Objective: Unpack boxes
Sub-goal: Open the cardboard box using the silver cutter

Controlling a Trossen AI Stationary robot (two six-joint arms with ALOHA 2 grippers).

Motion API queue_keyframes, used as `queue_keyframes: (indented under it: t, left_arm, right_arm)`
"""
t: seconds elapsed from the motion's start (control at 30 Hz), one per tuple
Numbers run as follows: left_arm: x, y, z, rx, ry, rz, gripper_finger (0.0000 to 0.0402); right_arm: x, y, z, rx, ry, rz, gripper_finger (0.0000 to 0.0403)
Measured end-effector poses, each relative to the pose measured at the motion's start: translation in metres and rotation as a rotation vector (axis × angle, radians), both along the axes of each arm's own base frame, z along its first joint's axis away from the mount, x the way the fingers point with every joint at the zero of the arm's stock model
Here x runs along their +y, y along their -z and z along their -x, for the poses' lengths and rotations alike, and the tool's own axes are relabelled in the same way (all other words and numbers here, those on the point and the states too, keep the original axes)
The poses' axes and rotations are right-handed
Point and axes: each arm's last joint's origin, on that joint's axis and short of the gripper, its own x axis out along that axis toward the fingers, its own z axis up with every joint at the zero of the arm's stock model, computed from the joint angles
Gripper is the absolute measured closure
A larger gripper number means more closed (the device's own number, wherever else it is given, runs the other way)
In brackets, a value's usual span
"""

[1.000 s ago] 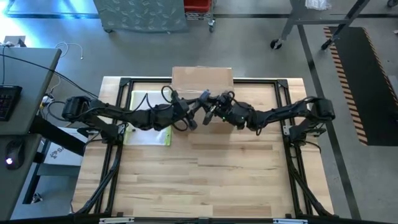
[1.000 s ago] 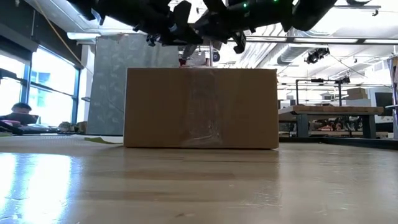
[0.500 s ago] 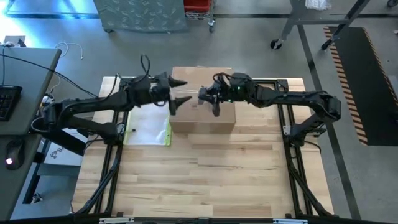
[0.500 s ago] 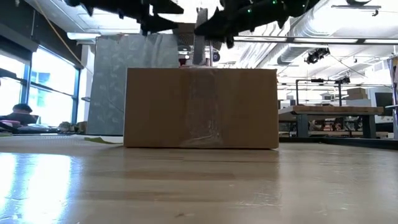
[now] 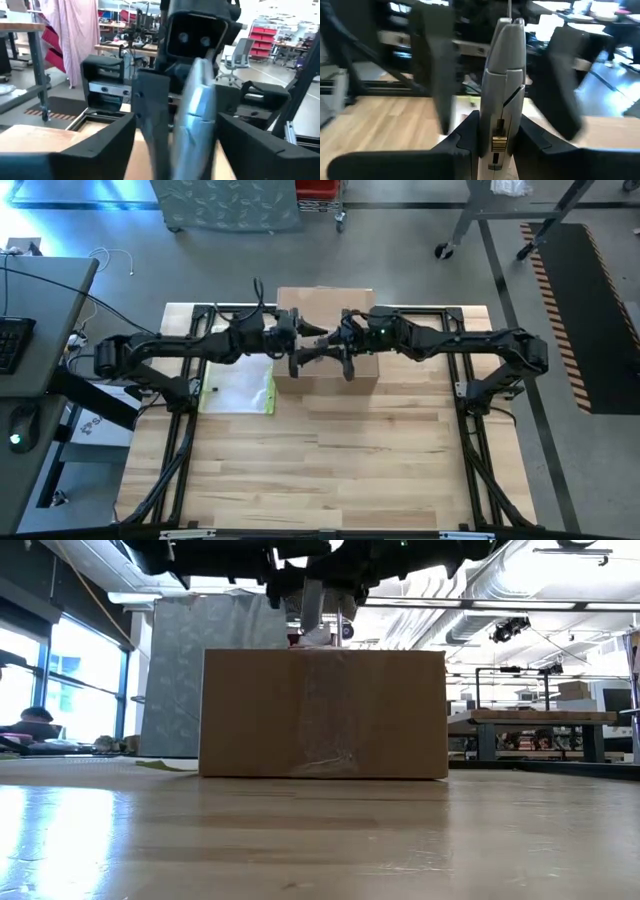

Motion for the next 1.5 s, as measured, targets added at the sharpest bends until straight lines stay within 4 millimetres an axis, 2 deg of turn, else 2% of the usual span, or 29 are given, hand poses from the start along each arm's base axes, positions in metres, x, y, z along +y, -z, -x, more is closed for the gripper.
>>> queue_keyframes:
  t: [0.23,0.37,0.47,0.63,0.73,0.8,0.93,1.17,1.23,1.33,1.43,1.5]
  left_arm:
    - [0.010,-0.002,0.002,-0.006,0.012,0.012,0.0285]
    - [0.015,0.001,0.001,-0.004,0.009,-0.038,0.0336]
    - [0.015,0.001,-0.002,-0.038,0.027,-0.041,0.0342]
    - [0.018,0.005,-0.007,-0.065,0.030,-0.001,0.0297]
    - [0.019,0.006,-0.008,-0.075,0.034,0.013,0.0289]
    - [0.019,0.006,-0.009,-0.085,0.035,0.009,0.0303]
    - [0.019,0.005,-0.007,-0.077,0.047,-0.009,0.0354]
    - [0.020,-0.002,0.001,-0.061,0.042,0.000,0.0354]
    - [0.023,-0.007,0.007,-0.058,0.021,0.010,0.0354]
    - [0.033,-0.018,0.020,-0.095,-0.051,0.010,0.0354]
    - [0.041,-0.030,0.032,-0.142,-0.099,0.018,0.0354]
    - [0.045,-0.035,0.038,-0.158,-0.117,0.016,0.0354]
  right_arm:
    - [-0.004,0.001,0.001,0.009,0.015,0.000,0.0339]
    - [-0.005,0.002,0.001,0.014,0.010,-0.004,0.0339]
    - [-0.004,0.001,0.002,0.011,0.008,-0.005,0.0339]
    - [-0.005,0.002,0.001,0.017,0.019,0.018,0.0339]
    - [-0.004,0.003,0.001,0.025,0.012,0.029,0.0339]
    - [-0.005,0.003,0.002,0.028,0.012,0.027,0.0339]
    - [-0.004,0.004,0.002,0.039,0.000,0.002,0.0339]
    - [-0.005,0.004,0.002,0.033,0.021,-0.003,0.0338]
    - [-0.005,0.002,0.001,0.025,0.040,0.025,0.0311]
    - [-0.009,0.002,0.005,0.053,0.102,0.063,0.0224]
    - [-0.013,-0.006,0.019,0.085,0.162,0.064,0.0139]
    - [-0.017,-0.015,0.031,0.090,0.195,0.060,0.0100]
